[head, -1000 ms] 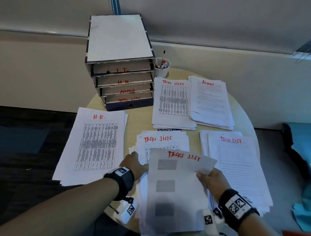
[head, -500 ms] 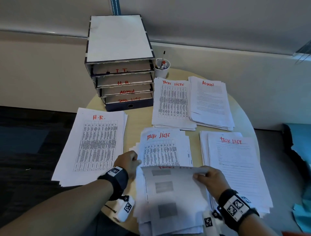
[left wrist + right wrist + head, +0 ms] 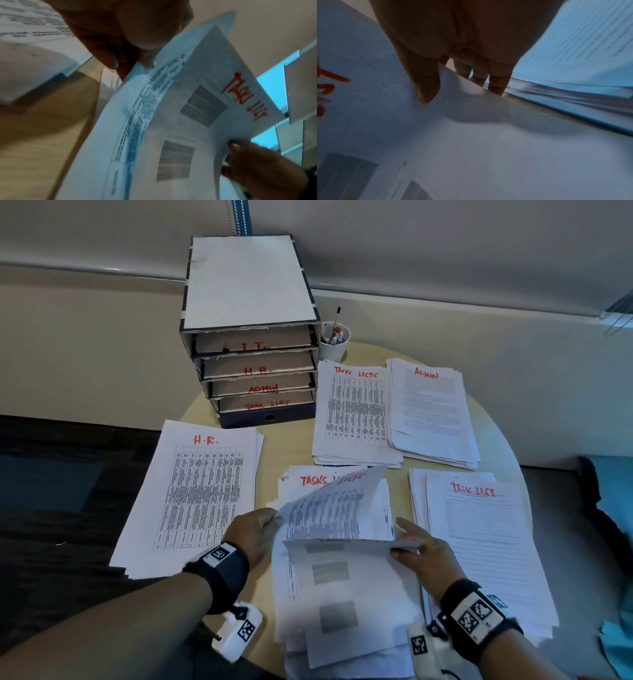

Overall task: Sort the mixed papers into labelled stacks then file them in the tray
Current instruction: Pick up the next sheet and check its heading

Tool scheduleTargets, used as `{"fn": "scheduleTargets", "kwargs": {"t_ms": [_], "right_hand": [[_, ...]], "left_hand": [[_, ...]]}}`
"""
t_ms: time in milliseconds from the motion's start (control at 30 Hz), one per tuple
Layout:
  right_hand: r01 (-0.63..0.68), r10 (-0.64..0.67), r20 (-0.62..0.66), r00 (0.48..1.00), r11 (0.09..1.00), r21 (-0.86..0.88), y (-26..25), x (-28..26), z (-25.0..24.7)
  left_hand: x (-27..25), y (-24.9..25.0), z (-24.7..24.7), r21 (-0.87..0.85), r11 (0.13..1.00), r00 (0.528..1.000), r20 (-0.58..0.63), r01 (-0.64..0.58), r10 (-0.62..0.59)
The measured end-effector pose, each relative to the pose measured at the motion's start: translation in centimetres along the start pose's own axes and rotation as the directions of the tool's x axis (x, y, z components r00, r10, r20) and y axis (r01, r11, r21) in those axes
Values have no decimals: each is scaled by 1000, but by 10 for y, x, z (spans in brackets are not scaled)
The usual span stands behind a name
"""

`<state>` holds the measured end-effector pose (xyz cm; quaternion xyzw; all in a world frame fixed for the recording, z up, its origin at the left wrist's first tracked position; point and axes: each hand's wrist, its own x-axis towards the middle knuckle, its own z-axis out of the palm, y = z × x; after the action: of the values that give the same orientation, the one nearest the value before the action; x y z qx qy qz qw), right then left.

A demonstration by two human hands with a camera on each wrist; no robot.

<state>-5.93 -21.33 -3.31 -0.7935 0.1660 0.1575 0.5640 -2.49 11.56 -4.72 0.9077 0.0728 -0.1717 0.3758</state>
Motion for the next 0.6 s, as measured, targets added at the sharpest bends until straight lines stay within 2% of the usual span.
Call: {"fn": "scheduleTargets", "kwargs": {"t_ms": [133, 200, 267, 333, 400, 500, 600], "right_hand": [[42, -46, 45, 998, 996, 79, -12, -2, 2], [24, -22, -22, 1000, 993, 120, -13, -1, 3], [-2, 13, -81, 997, 990, 142, -12, 2, 4], [-19, 41, -130, 991, 986, 167, -9, 3, 3], [-21, 58, -207, 977, 984, 177, -3, 3, 1], [-20, 29, -247, 968, 999, 38, 5, 0, -4], [-20, -5, -219, 976, 993, -116, 6, -2, -6]], "left_hand": [[-2, 6, 5, -142, 988, 997, 40, -58, 64], [-2, 13, 14, -270, 963, 999, 51, 3, 11], [0, 14, 25, -312, 949, 991, 135, 48, -6], [7, 9, 34, -168, 986, 993, 120, 9, 12], [20, 0, 39, 52, 995, 990, 113, 82, -87], [27, 8, 42, 162, 951, 961, 48, 263, -273], [31, 15, 45, 248, 930, 952, 73, 271, -297]]}}
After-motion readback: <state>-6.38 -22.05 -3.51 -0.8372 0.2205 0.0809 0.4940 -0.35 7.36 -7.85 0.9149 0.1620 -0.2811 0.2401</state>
